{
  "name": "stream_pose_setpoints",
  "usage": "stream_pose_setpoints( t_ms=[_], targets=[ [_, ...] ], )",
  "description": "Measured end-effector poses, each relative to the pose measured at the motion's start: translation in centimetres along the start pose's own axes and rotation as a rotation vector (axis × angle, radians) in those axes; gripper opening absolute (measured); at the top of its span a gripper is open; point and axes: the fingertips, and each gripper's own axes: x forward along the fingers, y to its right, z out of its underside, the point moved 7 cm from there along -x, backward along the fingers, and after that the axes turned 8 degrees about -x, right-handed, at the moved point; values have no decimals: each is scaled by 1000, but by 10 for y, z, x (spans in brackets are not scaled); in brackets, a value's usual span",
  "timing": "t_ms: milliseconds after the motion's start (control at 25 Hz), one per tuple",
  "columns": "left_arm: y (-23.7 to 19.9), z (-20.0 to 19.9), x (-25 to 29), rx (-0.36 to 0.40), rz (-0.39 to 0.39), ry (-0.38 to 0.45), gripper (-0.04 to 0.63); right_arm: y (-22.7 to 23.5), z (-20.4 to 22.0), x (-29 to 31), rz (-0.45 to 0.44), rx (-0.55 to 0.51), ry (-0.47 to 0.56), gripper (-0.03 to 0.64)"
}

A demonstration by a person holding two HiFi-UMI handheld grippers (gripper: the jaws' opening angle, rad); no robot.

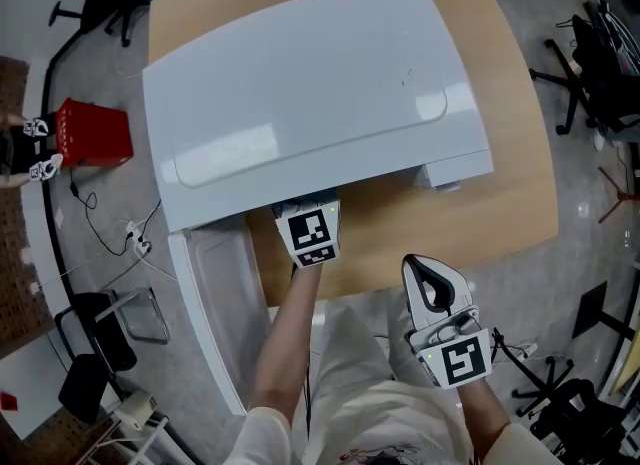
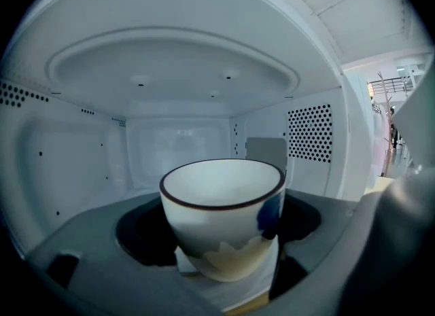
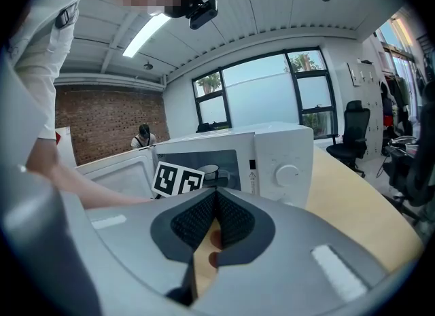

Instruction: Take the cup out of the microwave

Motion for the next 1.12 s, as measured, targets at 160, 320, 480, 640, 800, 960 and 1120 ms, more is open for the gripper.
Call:
stream_pose_setpoints(
  t_ms=[160,320,480,640,800,960,1120],
  targets=[
    [1,-4,-9,0,2,4,402,0,-5,-3,16,-3,14,8],
    [7,-5,-27,4,5,-5,402,-1,-10,-5,7,-1,27,8],
    [17,-5,-52,13,11,-15,402,-4,-18,-6,8,-5,47,8],
    [25,-5,-77,27,18,-33,402,-4,-28,-9,17,8,79,8],
    [38,-10,-107,40,33,-46,403,-5,-37,-12,13,-2,96,8],
    [50,-22,-142,29,28,-51,402,-6,-47,-16,15,-4,113,8],
    [68,-30,-184,10,37,-69,403,-9,-51,-27,11,-6,112,8]
  ],
)
